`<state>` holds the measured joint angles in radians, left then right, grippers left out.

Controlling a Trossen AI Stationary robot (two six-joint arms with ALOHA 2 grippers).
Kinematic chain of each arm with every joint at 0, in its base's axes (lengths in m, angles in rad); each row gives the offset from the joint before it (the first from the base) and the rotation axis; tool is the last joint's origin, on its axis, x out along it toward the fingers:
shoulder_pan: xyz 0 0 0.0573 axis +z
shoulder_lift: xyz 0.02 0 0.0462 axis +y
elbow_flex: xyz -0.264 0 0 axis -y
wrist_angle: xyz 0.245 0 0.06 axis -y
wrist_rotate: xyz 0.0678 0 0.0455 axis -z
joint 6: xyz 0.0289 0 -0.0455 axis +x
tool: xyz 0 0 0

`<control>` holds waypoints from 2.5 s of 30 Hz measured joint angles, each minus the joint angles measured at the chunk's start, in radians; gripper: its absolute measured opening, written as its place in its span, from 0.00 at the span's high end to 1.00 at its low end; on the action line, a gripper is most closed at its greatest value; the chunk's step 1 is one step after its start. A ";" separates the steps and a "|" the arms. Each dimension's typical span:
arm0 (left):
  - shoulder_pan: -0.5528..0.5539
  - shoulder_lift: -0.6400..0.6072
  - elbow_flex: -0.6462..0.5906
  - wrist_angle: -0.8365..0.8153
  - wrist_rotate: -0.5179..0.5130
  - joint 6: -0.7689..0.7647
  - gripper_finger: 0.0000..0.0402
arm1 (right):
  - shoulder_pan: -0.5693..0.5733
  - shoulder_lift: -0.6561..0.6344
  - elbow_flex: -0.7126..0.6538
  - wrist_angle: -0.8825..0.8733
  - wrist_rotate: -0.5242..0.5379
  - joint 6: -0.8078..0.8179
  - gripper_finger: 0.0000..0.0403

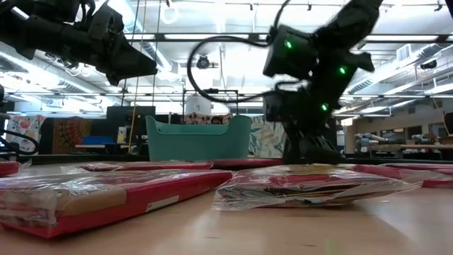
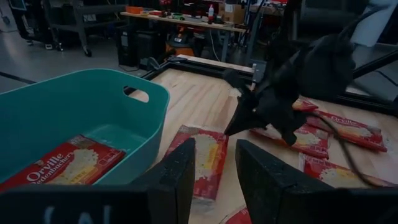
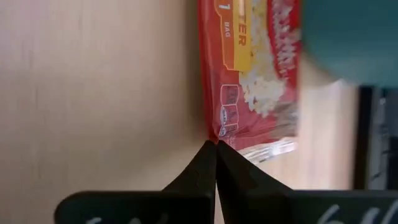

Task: Sort popcorn bags into baskets
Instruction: Put the red popcorn bag into the green bin

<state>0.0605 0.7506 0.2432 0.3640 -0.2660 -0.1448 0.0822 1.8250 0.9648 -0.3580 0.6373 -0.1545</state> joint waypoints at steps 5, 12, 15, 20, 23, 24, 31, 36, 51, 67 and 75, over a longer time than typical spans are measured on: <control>0.000 0.000 0.000 -0.009 0.046 0.012 0.70 | 0.005 -0.011 0.134 -0.135 0.020 -0.033 0.99; -0.028 0.073 -0.001 -0.021 0.062 0.102 0.65 | -0.036 -0.011 0.379 -0.391 -0.110 0.026 0.99; -0.038 0.131 0.009 0.000 0.008 0.113 0.55 | -0.055 -0.011 0.465 -0.463 -0.171 0.046 0.99; -0.039 0.246 0.084 0.002 -0.003 0.105 0.37 | -0.072 -0.011 0.553 -0.515 -0.229 0.047 1.00; -0.039 0.336 0.136 -0.004 0.010 0.093 0.33 | -0.084 -0.012 0.588 -0.528 -0.267 0.067 1.00; -0.039 0.366 0.153 -0.001 0.017 0.091 0.33 | -0.086 -0.012 0.598 -0.532 -0.272 0.074 1.00; -0.039 0.573 0.238 -0.004 0.026 0.068 0.36 | -0.093 -0.012 0.633 -0.542 -0.292 0.109 1.00; -0.035 0.695 0.292 -0.005 0.013 0.046 0.39 | -0.093 -0.012 0.638 -0.551 -0.292 0.140 1.00; -0.022 0.869 0.511 -0.083 -0.024 0.078 0.70 | -0.090 -0.012 0.639 -0.534 -0.336 0.173 1.00; -0.018 0.858 0.517 -0.111 -0.021 0.089 0.92 | -0.065 -0.020 0.639 -0.529 -0.282 0.111 0.91; 0.025 0.811 0.516 -0.188 0.009 0.136 0.92 | -0.044 -0.128 0.634 -0.576 -0.231 0.181 0.74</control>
<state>0.0850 1.5613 0.7592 0.1757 -0.2567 -0.0085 0.0377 1.6966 1.5993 -0.9343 0.4064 0.0263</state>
